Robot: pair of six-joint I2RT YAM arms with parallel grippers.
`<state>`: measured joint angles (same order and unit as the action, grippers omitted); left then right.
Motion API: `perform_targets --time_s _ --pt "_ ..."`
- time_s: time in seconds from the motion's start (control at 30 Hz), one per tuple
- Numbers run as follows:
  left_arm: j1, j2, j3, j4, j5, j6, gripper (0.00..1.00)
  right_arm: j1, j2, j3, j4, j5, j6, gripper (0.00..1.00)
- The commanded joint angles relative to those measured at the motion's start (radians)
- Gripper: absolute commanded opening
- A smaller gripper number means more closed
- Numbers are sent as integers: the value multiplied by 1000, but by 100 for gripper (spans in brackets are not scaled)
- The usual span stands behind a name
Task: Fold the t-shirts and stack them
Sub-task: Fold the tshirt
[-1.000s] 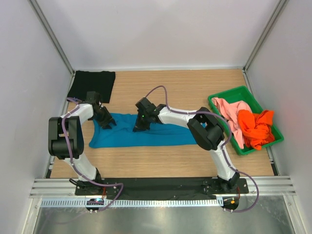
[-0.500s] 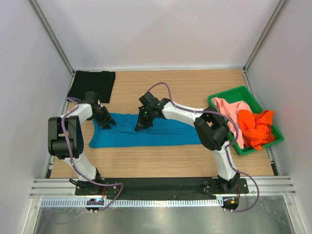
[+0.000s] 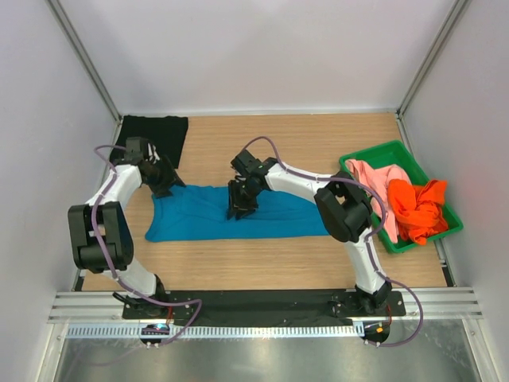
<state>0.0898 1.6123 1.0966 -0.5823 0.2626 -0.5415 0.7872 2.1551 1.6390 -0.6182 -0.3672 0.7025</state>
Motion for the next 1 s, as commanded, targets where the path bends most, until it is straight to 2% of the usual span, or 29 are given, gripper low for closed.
perform_targets --time_s 0.0,0.07,0.2,0.37,0.47,0.53,0.57,0.67,0.7,0.77,0.8,0.9,0.97 --pt "8 53 72 12 102 80 55 -26 -49 58 -49 21 -110 40" --pt "8 107 103 1 112 86 55 -39 -35 90 -58 4 -121 42" --pt "8 130 111 9 150 55 34 -45 -8 145 -81 -15 -139 41" --pt "-1 86 36 67 237 -29 28 -43 8 163 -42 -143 -140 38" --pt "-8 49 -9 91 225 -89 27 -49 8 177 -46 -118 -152 37" --pt "-12 12 -50 88 196 -123 36 -75 14 217 -133 -69 -175 39" --pt "-13 -5 -64 87 176 -130 43 -88 18 238 -178 6 -195 40" --pt "-31 -100 -106 61 49 -158 51 -127 49 333 -371 127 -342 46" --pt "-38 -117 -113 27 -6 -163 53 -132 60 353 -441 192 -419 56" --pt "-64 -156 -113 3 -45 -167 60 -137 49 354 -469 269 -489 66" --pt "-73 -166 -115 -22 -75 -170 61 -138 32 340 -466 351 -526 72" --pt "-133 -181 -115 -56 -121 -196 62 -151 22 305 -486 436 -558 77" --pt "-174 -164 -89 -85 -155 -210 61 -152 2 280 -485 438 -575 78"
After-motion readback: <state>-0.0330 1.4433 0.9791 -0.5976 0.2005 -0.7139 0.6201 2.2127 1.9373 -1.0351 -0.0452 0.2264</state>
